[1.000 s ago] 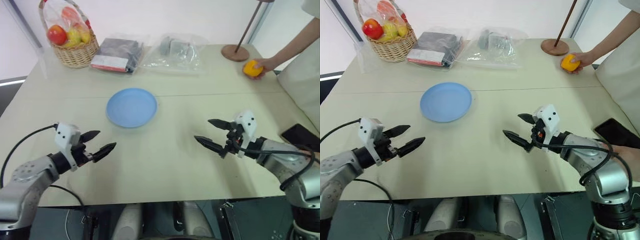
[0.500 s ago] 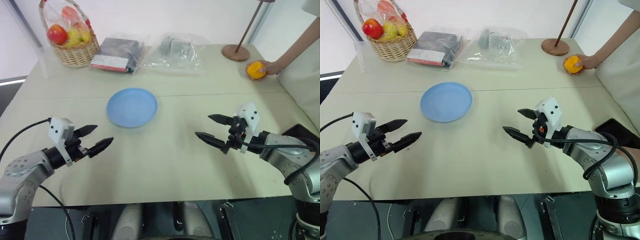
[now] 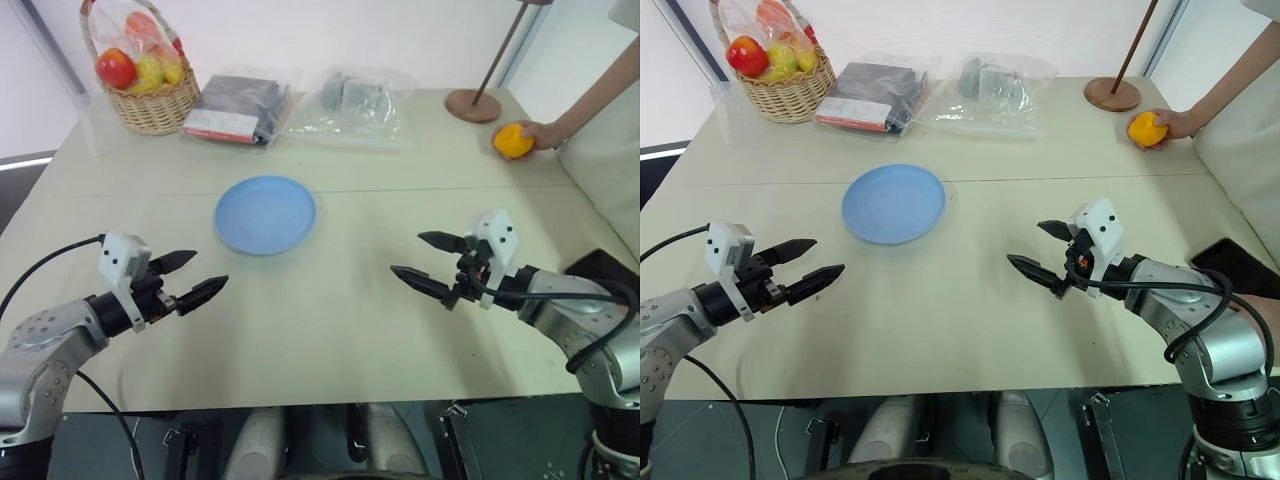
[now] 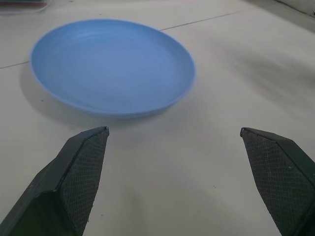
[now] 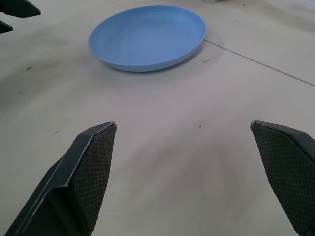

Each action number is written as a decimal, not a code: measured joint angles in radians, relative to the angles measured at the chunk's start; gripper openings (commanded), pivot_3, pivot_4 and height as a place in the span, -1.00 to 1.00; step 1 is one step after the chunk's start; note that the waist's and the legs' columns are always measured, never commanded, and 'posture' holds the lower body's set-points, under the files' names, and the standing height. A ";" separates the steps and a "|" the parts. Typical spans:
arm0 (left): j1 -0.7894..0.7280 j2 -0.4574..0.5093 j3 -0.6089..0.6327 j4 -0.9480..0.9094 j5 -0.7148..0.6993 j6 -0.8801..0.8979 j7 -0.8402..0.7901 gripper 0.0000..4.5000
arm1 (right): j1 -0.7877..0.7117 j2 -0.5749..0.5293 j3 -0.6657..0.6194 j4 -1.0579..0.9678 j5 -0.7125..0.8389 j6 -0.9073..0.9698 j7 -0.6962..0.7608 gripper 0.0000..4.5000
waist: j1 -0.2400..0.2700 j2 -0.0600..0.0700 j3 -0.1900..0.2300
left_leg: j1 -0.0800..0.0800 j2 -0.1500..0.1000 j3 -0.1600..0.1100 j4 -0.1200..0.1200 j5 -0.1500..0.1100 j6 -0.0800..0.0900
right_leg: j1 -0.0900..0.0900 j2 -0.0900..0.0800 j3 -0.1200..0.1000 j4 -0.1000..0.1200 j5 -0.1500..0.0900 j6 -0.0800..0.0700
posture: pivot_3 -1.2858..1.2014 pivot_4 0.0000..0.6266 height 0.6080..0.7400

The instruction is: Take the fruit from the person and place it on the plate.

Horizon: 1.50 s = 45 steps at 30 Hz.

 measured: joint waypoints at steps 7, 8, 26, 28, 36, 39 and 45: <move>-0.029 0.000 -0.006 -0.002 -0.009 0.005 0.004 1.00 | 0.008 0.000 -0.002 -0.022 0.017 0.014 -0.010 0.98 | 0.000 0.000 0.000 | -0.001 0.000 0.000 0.000 0.000 0.000 | 0.000 0.000 0.000 -0.001 0.000 0.000 | 0.03 -0.52 1.00; -0.032 0.000 -0.007 -0.002 -0.009 0.006 0.004 1.00 | 0.008 0.000 -0.003 -0.023 0.021 0.014 -0.013 0.98 | 0.000 0.000 0.000 | -0.001 0.000 0.000 0.000 0.000 0.000 | 0.000 0.000 0.000 -0.001 0.000 0.000 | 0.03 -0.52 1.00; -0.076 -0.015 -0.045 0.004 -0.006 0.001 0.010 1.00 | -0.004 0.034 -0.020 -0.027 0.073 0.046 -0.085 0.98 | 0.001 0.000 0.000 | -0.003 0.000 -0.001 -0.001 0.000 0.000 | 0.000 0.000 0.000 -0.004 0.000 0.000 | 0.03 -0.52 1.00; -0.077 -0.017 -0.046 0.004 -0.006 0.000 0.010 1.00 | -0.025 0.058 -0.038 -0.041 0.104 0.080 -0.134 0.98 | 0.000 0.000 0.000 | -0.003 0.000 -0.001 -0.001 0.000 0.000 | 0.000 0.000 0.000 -0.004 0.000 0.000 | 0.03 -0.52 1.00; -0.092 -0.020 -0.052 0.009 0.002 0.000 0.013 1.00 | -0.191 0.235 -0.082 -0.095 0.319 0.369 -0.491 0.98 | -0.005 0.000 0.000 | -0.005 0.000 -0.002 -0.001 0.000 0.000 | -0.003 -0.001 0.000 -0.004 0.001 0.000 | 0.03 -0.52 1.00; -0.105 -0.021 -0.069 0.009 0.002 0.000 0.014 1.00 | -0.288 0.298 -0.085 -0.095 0.389 0.459 -0.639 0.98 | -0.005 0.001 0.000 | -0.007 0.000 -0.002 -0.001 0.000 0.000 | -0.004 -0.001 0.000 -0.004 0.001 0.000 | 0.03 -0.52 1.00; -0.106 -0.022 -0.075 0.010 0.003 0.001 0.021 1.00 | -0.390 0.398 -0.074 -0.075 0.396 0.578 -0.855 0.98 | -0.004 0.001 0.000 | -0.013 -0.001 -0.002 -0.001 0.000 0.000 | -0.010 -0.001 -0.001 -0.004 0.001 0.000 | 0.03 -0.52 1.00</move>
